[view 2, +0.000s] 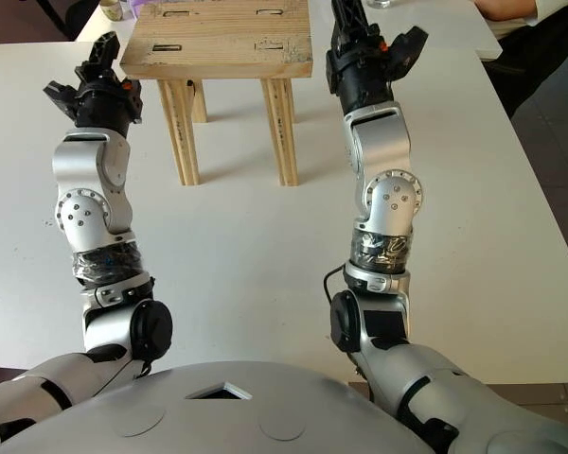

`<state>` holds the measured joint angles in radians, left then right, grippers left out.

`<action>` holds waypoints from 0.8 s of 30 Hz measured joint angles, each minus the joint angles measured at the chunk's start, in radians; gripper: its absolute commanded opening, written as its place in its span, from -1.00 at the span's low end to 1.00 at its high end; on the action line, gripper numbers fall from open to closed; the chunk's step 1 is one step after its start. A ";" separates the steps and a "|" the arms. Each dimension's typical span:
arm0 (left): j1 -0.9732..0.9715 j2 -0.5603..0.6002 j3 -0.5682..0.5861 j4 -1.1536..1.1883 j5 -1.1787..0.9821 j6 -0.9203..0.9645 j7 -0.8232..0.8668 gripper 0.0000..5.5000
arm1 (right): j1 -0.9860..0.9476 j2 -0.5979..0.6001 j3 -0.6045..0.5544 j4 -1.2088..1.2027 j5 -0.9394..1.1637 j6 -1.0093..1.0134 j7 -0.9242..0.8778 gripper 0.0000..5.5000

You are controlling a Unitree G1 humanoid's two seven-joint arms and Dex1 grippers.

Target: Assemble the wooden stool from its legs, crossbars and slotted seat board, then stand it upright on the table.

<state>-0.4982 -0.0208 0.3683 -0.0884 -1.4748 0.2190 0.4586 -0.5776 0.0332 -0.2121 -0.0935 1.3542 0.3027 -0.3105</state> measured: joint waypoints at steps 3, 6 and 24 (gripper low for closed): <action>-0.009 0.041 0.010 -0.016 0.022 0.030 0.003 0.28 | -0.013 -0.051 0.020 -0.012 -0.137 0.004 0.010 0.17; -0.004 0.133 0.013 -0.062 0.099 0.069 -0.003 0.28 | -0.021 -0.181 0.105 -0.016 -0.442 -0.005 0.039 0.17; 0.332 0.250 -0.278 0.121 1.259 -0.284 -0.075 0.28 | 0.184 -0.233 0.250 0.257 -1.242 -0.187 -0.011 0.17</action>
<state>-0.1659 0.2296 0.0907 0.0324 -0.2158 -0.0648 0.3837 -0.3941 -0.2002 0.0380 0.1634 0.1123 0.1154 -0.3210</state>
